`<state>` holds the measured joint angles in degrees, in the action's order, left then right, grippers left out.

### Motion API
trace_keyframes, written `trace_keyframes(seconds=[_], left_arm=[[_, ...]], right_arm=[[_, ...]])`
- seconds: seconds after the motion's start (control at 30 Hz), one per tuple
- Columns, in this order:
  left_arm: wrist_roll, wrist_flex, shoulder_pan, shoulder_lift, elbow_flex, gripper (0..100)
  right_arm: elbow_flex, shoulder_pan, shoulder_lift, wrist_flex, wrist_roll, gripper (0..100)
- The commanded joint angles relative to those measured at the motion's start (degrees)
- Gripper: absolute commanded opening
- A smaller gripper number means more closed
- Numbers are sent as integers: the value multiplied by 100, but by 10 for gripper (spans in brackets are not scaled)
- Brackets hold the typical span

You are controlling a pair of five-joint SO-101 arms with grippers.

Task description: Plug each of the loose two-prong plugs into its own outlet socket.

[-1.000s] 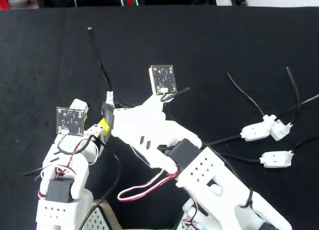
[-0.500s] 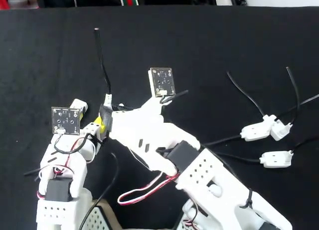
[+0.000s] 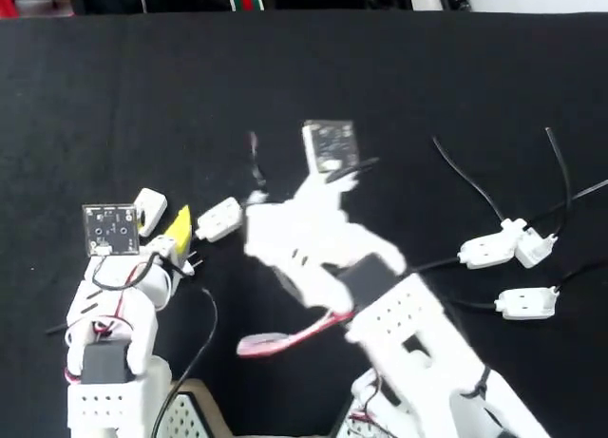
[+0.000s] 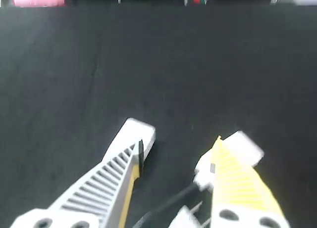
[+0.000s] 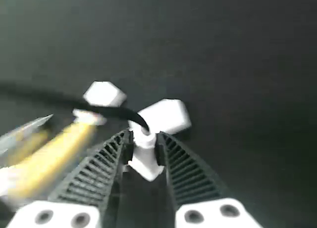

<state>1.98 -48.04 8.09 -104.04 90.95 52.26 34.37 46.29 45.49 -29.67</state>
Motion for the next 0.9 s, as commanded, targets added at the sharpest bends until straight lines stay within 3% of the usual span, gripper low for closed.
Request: trace_keyframes(seconds=[0.0, 0.17, 0.23, 0.53, 0.87], left_arm=[[659, -818, 505, -44, -611, 232], [1169, -1398, 1077, -44, -541, 231], [1310, -1433, 1305, -44, -418, 231], [1899, -1451, 2018, -44, 127, 231], [2066, -1451, 2044, -44, 268, 231]], right_arm=[[-347, -1160, -66, 870, 1442, 11], [-646, -1609, -1182, 1644, 3429, 13], [-927, -1600, -1930, 1758, 3877, 13], [-2800, -730, -5112, 1820, 4299, 51], [-4919, -738, -6756, 3429, 4281, 116]])
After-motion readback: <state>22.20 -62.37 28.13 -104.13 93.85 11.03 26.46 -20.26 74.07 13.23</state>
